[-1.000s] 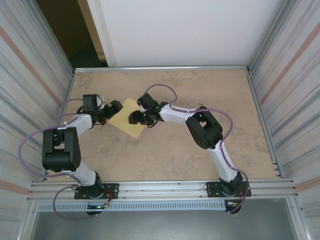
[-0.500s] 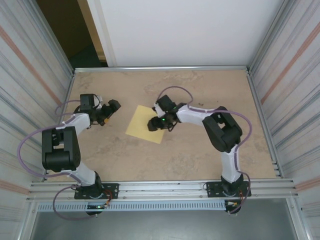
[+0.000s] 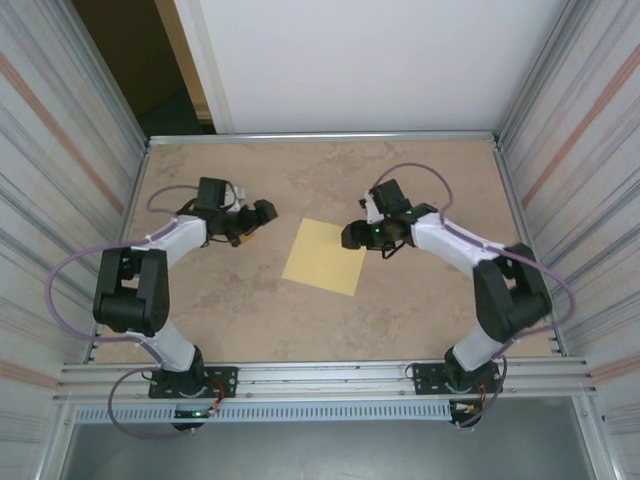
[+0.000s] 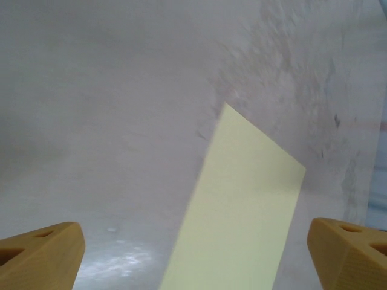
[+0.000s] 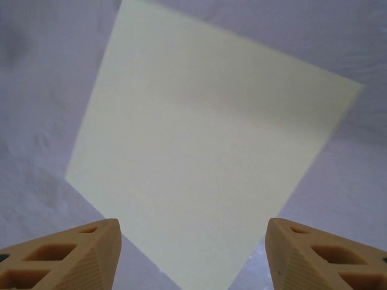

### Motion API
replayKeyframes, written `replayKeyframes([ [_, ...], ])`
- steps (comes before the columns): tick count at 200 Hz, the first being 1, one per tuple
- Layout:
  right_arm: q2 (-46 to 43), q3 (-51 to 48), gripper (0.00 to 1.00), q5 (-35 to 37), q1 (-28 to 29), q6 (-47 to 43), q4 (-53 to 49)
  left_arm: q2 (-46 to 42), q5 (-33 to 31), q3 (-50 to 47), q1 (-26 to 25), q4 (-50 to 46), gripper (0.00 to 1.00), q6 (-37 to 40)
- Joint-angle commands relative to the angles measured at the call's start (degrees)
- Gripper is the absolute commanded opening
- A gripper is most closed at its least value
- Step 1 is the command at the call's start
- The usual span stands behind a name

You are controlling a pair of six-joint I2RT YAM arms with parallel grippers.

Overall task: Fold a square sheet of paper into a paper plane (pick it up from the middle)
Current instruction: Move the square sheet of paper to the center of the table.

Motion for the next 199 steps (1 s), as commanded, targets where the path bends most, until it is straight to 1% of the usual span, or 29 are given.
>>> replayKeyframes([
  [1, -2.4, -6.1, 0.61, 5.0, -1.5, 22.0, 5.0, 2.3, 0.9, 4.4, -6.2, -5.6, 0.92, 3.4],
  [12, -2.5, -8.0, 0.58, 3.6, -1.6, 25.4, 7.6, 3.7, 0.1, 6.6, -9.4, -7.5, 0.91, 4.5],
  [24, -1.0, -8.4, 0.56, 1.3, -1.6, 26.8, 9.4, 5.4, -0.7, 9.0, -12.0, -9.7, 0.89, 5.9],
  [33, 1.0, -7.4, 0.53, -0.3, -1.6, 26.9, 9.3, 6.7, -1.0, 10.6, -13.4, -10.9, 0.89, 6.6],
  [47, 3.7, -6.4, 0.49, -2.3, -1.6, 26.9, 10.0, 8.5, -0.3, 12.3, -14.5, -11.1, 0.86, 7.0],
  [74, 7.6, -4.4, 0.47, -3.3, -2.0, 24.7, 10.7, 10.9, 1.2, 13.5, -14.8, -10.2, 0.84, 6.3],
  [108, 12.9, -0.1, 0.44, -4.1, -3.7, 20.0, 9.4, 12.3, 0.9, 14.5, -14.9, -10.4, 0.84, 6.0],
  [169, 22.3, 7.9, 0.45, -3.1, -4.0, 13.9, 4.5, 12.6, -0.1, 13.8, -14.4, -10.7, 0.84, 4.9],
  [181, 24.7, 10.3, 0.45, -4.1, -4.2, 12.2, 3.6, 12.6, -0.9, 13.8, -14.3, -11.0, 0.83, 4.5],
  [199, 28.9, 14.5, 0.43, -8.3, -4.5, 9.6, 2.4, 12.5, -2.1, 13.9, -14.0, -11.7, 0.81, 3.8],
])
